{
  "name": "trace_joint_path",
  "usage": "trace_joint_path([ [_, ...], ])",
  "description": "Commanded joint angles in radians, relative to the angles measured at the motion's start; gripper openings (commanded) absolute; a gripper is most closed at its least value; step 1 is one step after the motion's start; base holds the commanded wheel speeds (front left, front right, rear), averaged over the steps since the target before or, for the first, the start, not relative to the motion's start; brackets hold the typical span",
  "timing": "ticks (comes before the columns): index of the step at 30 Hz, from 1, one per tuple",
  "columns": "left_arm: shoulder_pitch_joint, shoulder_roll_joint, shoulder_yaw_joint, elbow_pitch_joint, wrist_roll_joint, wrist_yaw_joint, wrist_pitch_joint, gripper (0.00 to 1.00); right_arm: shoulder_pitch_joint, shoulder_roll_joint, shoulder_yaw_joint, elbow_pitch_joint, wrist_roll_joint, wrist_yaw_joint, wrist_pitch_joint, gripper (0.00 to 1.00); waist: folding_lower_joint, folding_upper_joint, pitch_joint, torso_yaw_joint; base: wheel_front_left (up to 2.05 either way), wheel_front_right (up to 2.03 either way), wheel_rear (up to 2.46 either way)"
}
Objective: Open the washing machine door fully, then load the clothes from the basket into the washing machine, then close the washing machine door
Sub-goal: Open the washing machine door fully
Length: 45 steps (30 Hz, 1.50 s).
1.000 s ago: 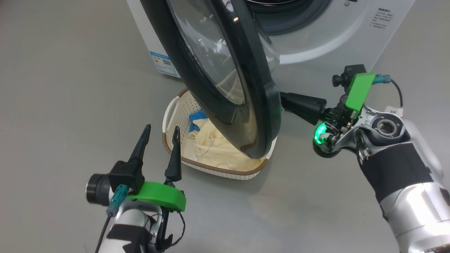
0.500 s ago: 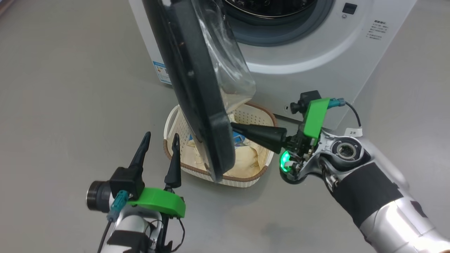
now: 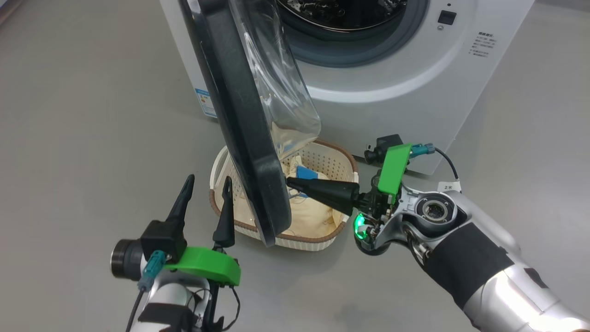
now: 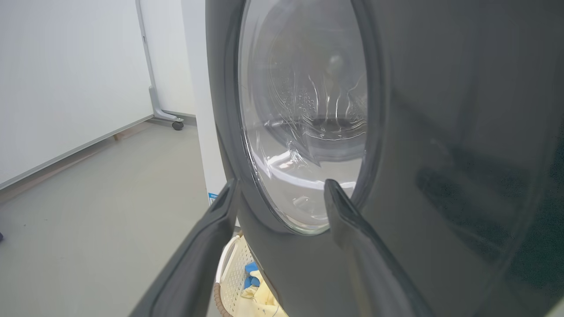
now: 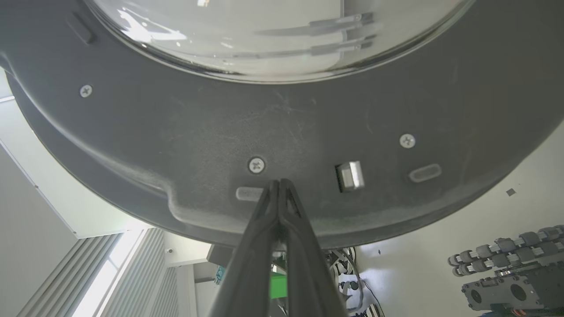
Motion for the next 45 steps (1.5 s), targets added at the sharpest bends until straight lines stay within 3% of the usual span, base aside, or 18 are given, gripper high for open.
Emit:
trace_joint_path([
  [1,-0.020,0.014,0.041,-0.025,0.005,0.000,-0.007,1.00,-0.045,0.019,-0.009,-0.029,0.009,0.000,-0.028,0.00,0.0001,-0.0001,0.000,-0.005,0.00,0.00,0.00],
  [7,-0.018,0.014,0.064,-0.021,0.013,-0.003,-0.007,1.00,-0.048,-0.003,-0.079,-0.058,-0.037,0.000,-0.157,0.00,0.0001,-0.0001,0.002,-0.031,0.00,0.00,0.00],
  [14,-0.008,0.018,0.092,-0.020,0.020,-0.006,-0.007,1.00,0.010,-0.094,-0.165,-0.148,-0.175,0.000,-0.367,0.00,0.0001,-0.0001,-0.008,-0.061,0.00,0.00,0.00],
  [15,-0.005,0.020,0.097,-0.020,0.021,-0.007,-0.007,1.00,0.029,-0.114,-0.177,-0.169,-0.202,0.000,-0.402,0.11,0.0001,-0.0001,-0.012,-0.067,0.00,0.00,0.00],
  [17,0.001,0.023,0.105,-0.019,0.024,-0.009,-0.007,1.00,0.070,-0.156,-0.208,-0.210,-0.253,0.000,-0.478,0.57,0.0001,-0.0001,-0.019,-0.078,0.00,0.00,0.00],
  [18,0.004,0.025,0.110,-0.019,0.025,-0.009,-0.007,1.00,0.091,-0.179,-0.221,-0.228,-0.283,0.000,-0.518,0.95,0.0001,-0.0001,-0.024,-0.085,0.00,0.00,0.00],
  [19,0.007,0.028,0.113,-0.017,0.026,-0.011,-0.007,1.00,0.113,-0.200,-0.236,-0.243,-0.311,0.000,-0.558,1.00,0.0001,-0.0001,-0.027,-0.091,0.00,0.00,0.00],
  [25,0.025,0.038,0.136,-0.006,0.028,-0.015,-0.007,1.00,0.231,-0.314,-0.286,-0.263,-0.502,0.000,-0.773,1.00,0.0001,-0.0001,-0.056,-0.128,0.00,0.00,0.00],
  [30,0.040,0.050,0.148,-0.003,0.031,-0.019,-0.007,1.00,0.300,-0.370,-0.317,-0.239,-0.677,0.000,-0.890,1.00,0.0001,-0.0001,-0.074,-0.159,0.00,0.00,0.00],
  [34,0.053,0.055,0.152,0.000,0.033,-0.020,-0.007,1.00,0.343,-0.376,-0.383,-0.198,-0.867,0.000,-0.931,1.00,0.0001,-0.0001,-0.088,-0.179,0.00,0.00,0.00],
  [40,0.071,0.056,0.148,0.005,0.033,-0.022,-0.007,1.00,0.432,-0.303,-0.600,-0.177,-1.257,0.000,-0.946,1.00,0.0001,-0.0001,-0.111,-0.193,0.00,0.00,0.00],
  [45,0.083,0.057,0.139,0.013,0.032,-0.029,-0.007,1.00,0.529,-0.180,-0.765,-0.269,-1.559,0.000,-0.928,1.00,0.0001,-0.0001,-0.126,-0.194,0.00,0.00,0.00],
])
